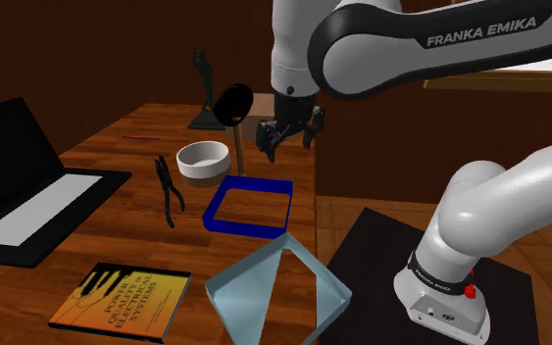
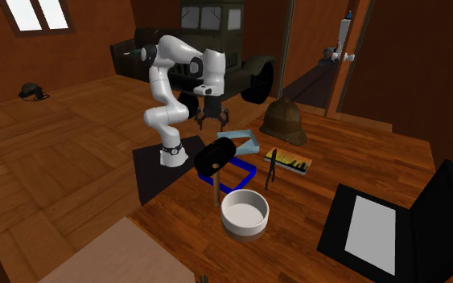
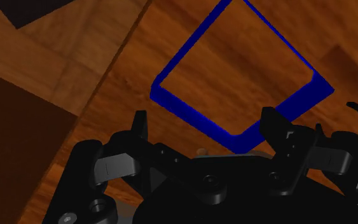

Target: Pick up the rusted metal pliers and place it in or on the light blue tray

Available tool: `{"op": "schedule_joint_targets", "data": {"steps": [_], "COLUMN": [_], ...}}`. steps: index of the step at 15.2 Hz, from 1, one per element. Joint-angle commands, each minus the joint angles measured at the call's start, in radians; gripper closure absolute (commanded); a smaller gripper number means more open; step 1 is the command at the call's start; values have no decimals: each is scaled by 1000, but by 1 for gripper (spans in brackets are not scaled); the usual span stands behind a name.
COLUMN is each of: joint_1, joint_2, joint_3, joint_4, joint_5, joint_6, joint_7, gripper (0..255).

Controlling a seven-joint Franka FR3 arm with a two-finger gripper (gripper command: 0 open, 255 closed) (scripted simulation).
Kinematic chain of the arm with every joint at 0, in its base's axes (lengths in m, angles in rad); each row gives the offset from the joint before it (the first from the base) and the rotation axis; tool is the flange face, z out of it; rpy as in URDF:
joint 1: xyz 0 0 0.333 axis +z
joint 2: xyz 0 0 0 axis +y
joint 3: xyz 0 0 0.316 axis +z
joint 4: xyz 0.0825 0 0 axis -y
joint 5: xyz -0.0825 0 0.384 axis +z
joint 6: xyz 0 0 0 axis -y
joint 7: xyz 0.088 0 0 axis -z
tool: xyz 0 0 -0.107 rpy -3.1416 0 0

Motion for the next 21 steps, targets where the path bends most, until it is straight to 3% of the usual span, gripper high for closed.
{"op": "schedule_joint_targets", "data": {"steps": [1, 5, 9, 12, 14, 15, 17, 21], "joint_1": [-22, -94, -205, -308, -350, -326, -198, 54], "joint_2": [47, 167, 328, 506, 695, 809, 982, 1203], "joint_3": [78, 240, 427, 597, 713, 738, 690, 539], "joint_4": [21, 97, 211, 326, 423, 478, 591, 832], "joint_5": [-7, -61, -184, -357, -548, -659, -815, -981], "joint_6": [40, 97, 119, 90, 18, -41, -146, -293], "joint_7": [112, 333, 582, 810, 1002, 1100, 1234, 1366], "gripper": [0, 0, 0, 0, 0, 0, 0, 0]}}
